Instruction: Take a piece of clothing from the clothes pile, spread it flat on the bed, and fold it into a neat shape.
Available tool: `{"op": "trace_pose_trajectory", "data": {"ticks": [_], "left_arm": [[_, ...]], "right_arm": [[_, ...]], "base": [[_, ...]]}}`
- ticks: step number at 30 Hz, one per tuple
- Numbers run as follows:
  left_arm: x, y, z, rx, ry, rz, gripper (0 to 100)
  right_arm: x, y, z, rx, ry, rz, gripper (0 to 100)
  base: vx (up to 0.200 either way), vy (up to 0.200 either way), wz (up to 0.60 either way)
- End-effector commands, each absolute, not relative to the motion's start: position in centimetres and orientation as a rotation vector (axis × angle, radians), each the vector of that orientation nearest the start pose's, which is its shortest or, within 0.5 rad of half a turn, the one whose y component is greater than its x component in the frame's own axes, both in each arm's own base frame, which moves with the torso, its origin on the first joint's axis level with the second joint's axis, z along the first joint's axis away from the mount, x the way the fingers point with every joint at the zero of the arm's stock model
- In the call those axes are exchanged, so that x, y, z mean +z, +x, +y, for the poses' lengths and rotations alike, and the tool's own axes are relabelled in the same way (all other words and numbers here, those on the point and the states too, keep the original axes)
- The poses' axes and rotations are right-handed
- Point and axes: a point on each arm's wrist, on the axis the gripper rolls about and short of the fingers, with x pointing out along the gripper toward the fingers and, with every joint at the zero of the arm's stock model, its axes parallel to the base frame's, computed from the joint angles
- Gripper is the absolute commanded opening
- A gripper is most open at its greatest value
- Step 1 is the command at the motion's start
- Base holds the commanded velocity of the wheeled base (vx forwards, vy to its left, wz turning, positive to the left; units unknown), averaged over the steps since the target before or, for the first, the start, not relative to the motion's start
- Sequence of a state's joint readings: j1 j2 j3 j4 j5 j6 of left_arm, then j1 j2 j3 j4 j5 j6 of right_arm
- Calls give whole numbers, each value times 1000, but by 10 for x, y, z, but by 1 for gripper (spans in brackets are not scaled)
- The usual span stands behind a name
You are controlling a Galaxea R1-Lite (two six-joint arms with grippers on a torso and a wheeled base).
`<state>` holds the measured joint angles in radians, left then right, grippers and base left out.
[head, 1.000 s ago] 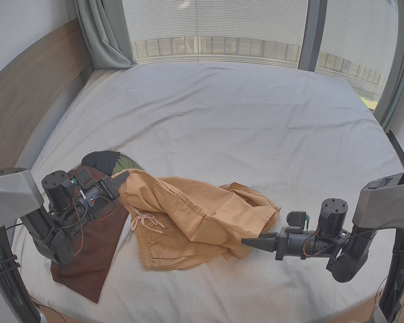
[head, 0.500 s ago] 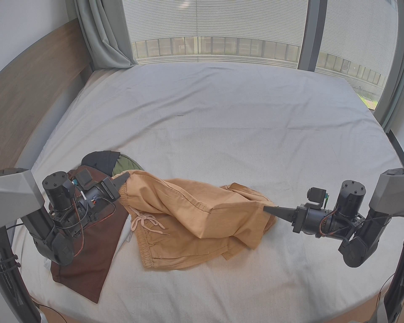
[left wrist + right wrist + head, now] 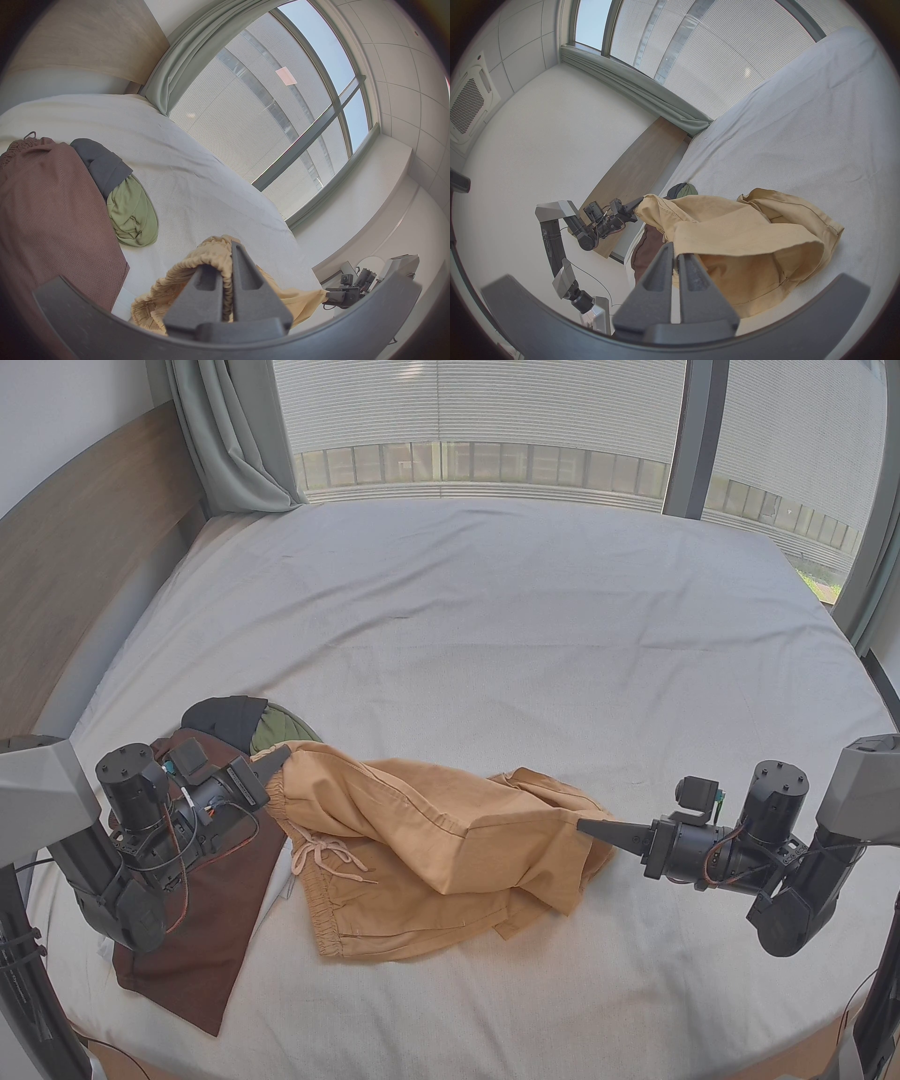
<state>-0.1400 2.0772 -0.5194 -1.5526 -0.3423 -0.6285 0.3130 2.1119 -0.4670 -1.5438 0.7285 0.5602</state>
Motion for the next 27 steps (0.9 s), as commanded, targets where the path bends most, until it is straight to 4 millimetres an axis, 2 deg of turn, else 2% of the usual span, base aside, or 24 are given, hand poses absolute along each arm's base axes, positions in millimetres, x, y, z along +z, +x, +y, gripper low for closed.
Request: {"op": "trace_pose_trajectory", "data": {"ticks": [1, 14, 23, 27], "left_arm": [[88, 320, -53, -465, -617, 154, 0], [89, 320, -53, -466, -616, 150, 0], [90, 321, -52, -464, -616, 146, 0], [90, 320, -52, -464, -616, 147, 0]], "right_arm": [[61, 295, 113, 984, 529, 410, 100], [46, 300, 123, 998, 526, 445, 100], [46, 299, 140, 1034, 515, 443, 100], [38, 300, 148, 1017, 516, 458, 100]], "base": [[0, 0, 0], [0, 0, 0], [0, 0, 0], [0, 0, 0]]}}
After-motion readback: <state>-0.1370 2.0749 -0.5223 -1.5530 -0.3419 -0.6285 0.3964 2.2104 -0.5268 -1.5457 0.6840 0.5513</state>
